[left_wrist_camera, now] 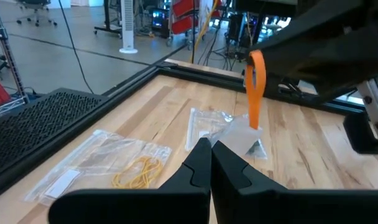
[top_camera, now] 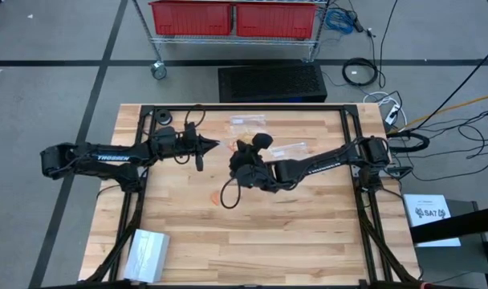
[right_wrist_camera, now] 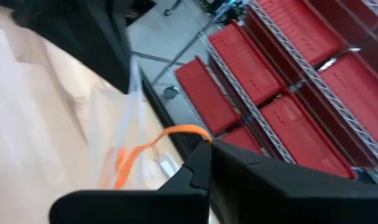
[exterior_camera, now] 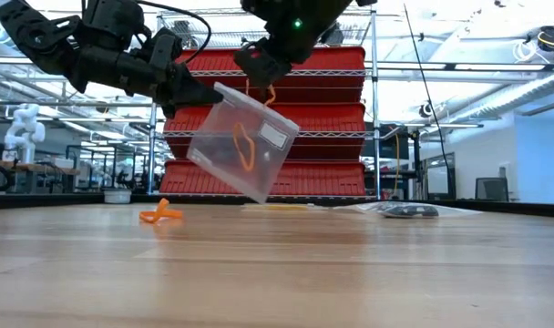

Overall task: Sort rubber bands
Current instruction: Put the middle orange rubber band into the left transparent zip bag

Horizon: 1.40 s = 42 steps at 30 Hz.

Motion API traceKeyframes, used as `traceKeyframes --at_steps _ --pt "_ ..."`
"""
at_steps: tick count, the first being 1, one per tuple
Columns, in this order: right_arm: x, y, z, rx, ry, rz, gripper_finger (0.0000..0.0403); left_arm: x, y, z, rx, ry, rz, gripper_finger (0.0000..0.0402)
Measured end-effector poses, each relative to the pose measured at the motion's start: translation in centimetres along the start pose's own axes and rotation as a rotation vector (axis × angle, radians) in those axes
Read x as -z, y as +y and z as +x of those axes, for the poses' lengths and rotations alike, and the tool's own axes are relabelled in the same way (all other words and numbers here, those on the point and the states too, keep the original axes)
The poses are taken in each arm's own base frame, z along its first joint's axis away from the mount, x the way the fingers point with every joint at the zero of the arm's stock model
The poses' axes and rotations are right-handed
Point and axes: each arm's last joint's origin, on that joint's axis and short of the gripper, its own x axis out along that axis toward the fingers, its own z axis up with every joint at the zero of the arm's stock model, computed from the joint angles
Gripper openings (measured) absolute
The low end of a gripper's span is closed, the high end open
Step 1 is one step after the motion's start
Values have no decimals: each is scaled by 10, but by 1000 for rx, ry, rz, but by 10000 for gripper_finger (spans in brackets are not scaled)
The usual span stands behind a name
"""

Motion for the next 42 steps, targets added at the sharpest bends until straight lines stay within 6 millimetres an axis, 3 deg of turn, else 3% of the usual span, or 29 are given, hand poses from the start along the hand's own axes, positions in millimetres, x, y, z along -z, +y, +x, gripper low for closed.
traceKeyframes --at_steps 9,25,42 --pt "-2 5 2 -220 -43 89 0 0 0 0 0 -3 0 0" --pt "5 -6 31 -381 6 203 0 0 0 0 0 -2 0 0" --pt "6 -1 24 -395 16 192 0 1 0 0 -1 6 -2 0"
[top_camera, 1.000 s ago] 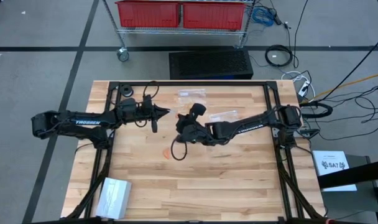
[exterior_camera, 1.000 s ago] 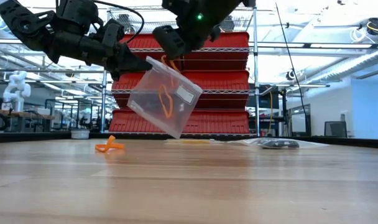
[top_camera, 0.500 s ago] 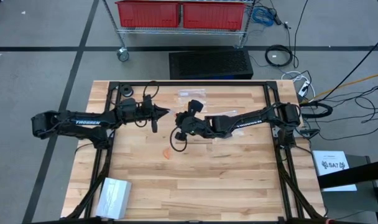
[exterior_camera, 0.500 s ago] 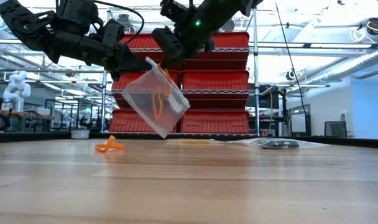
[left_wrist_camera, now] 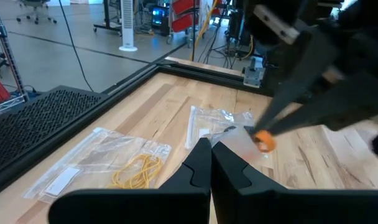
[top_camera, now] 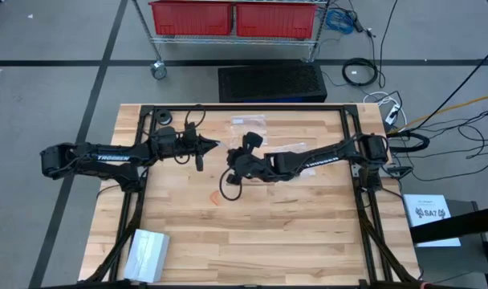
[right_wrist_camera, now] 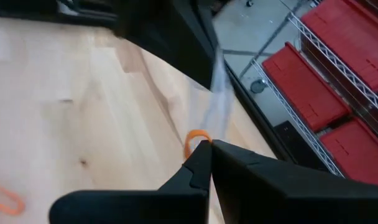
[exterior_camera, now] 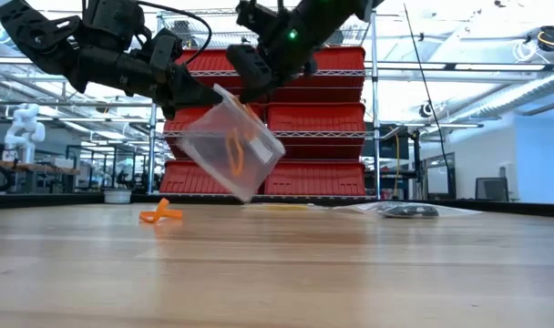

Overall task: Sort rubber bands
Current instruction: Put the middle orange rubber band into the left transparent zip bag

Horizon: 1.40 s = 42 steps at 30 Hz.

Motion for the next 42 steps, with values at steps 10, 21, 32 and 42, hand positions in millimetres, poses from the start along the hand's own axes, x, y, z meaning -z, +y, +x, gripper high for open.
traceKeyframes --at_steps 10,21,32,42 --pt "4 -16 15 -114 52 85 2 0 0 0 0 0 0 0" --pt "4 -17 16 -203 56 150 72 0 0 0 0 3 0 0" --pt "5 -17 15 -145 65 137 9 0 0 0 0 4 -1 0" --pt "5 -14 13 -170 71 180 1 0 0 0 0 4 -3 0"
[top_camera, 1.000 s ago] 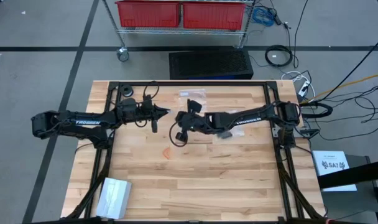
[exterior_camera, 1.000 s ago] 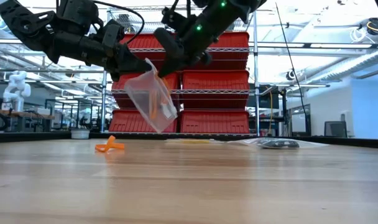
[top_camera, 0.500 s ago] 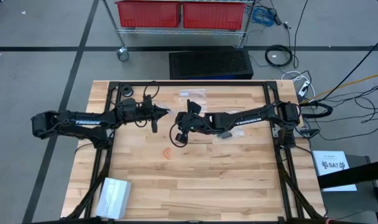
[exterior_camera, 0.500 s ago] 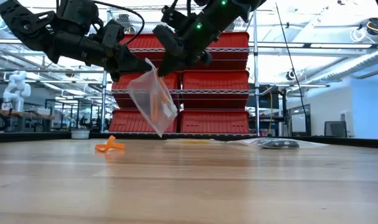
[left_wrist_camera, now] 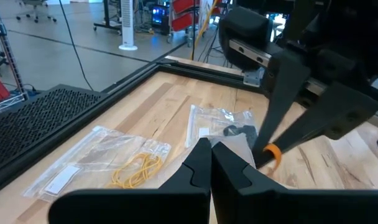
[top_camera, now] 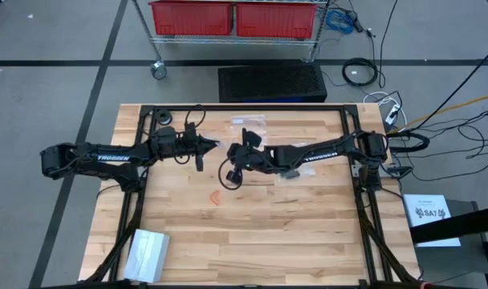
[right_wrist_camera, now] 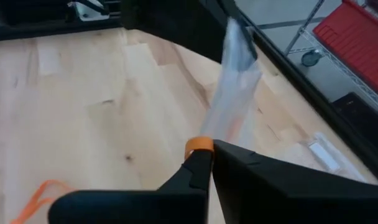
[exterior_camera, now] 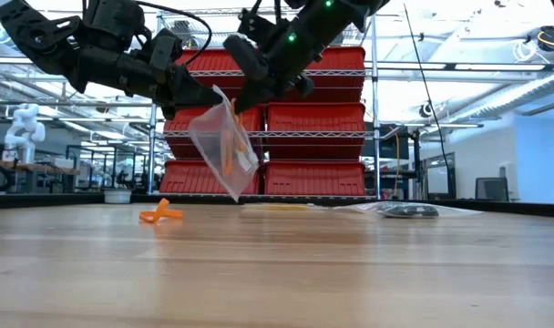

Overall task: Sort rubber bands
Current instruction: Put the middle orange rubber band into the left transparent zip bag

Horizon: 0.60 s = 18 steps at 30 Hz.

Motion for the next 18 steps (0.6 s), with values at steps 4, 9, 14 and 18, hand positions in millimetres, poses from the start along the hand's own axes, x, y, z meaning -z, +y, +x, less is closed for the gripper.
traceKeyframes --at_steps 4,9,14,18 --pt "1 4 -2 -21 3 22 1 0 0 0 0 0 -1 0" --pt "2 10 -5 -34 1 22 1 0 0 0 0 0 -2 0" --pt "3 6 -4 6 16 15 0 0 0 0 1 0 -3 0" --pt "3 -1 0 25 21 23 0 0 -1 0 7 1 -2 0"
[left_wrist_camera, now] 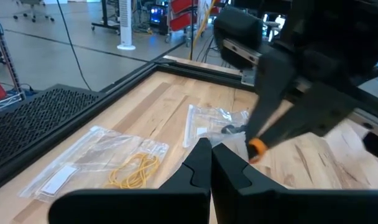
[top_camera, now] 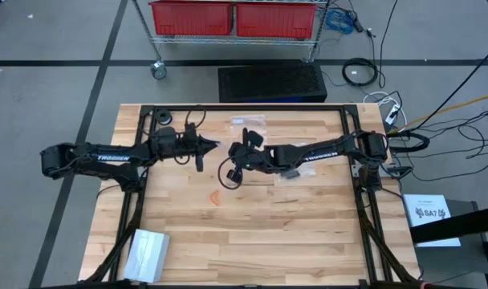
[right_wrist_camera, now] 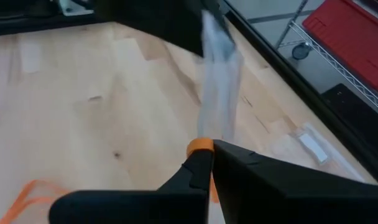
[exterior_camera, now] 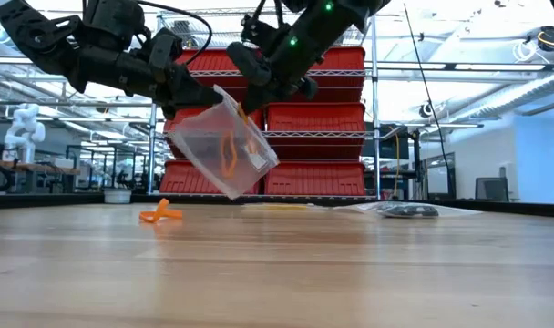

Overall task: Sort rubber bands
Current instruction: Put the middle orange rubber band into the left transparent zip bag

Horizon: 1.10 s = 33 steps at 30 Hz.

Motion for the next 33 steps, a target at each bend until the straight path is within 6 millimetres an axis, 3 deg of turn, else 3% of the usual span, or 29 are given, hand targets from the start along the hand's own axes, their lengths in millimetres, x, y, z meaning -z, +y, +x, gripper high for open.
traceKeyframes --at_steps 18,31,33 --pt "-5 -31 14 50 16 -27 0 0 -3 0 45 4 5 0" --pt "-11 -43 19 -8 -17 -2 0 2 -4 0 101 23 9 0" --pt "-14 -41 19 -77 -39 5 0 2 -4 0 102 23 9 0"
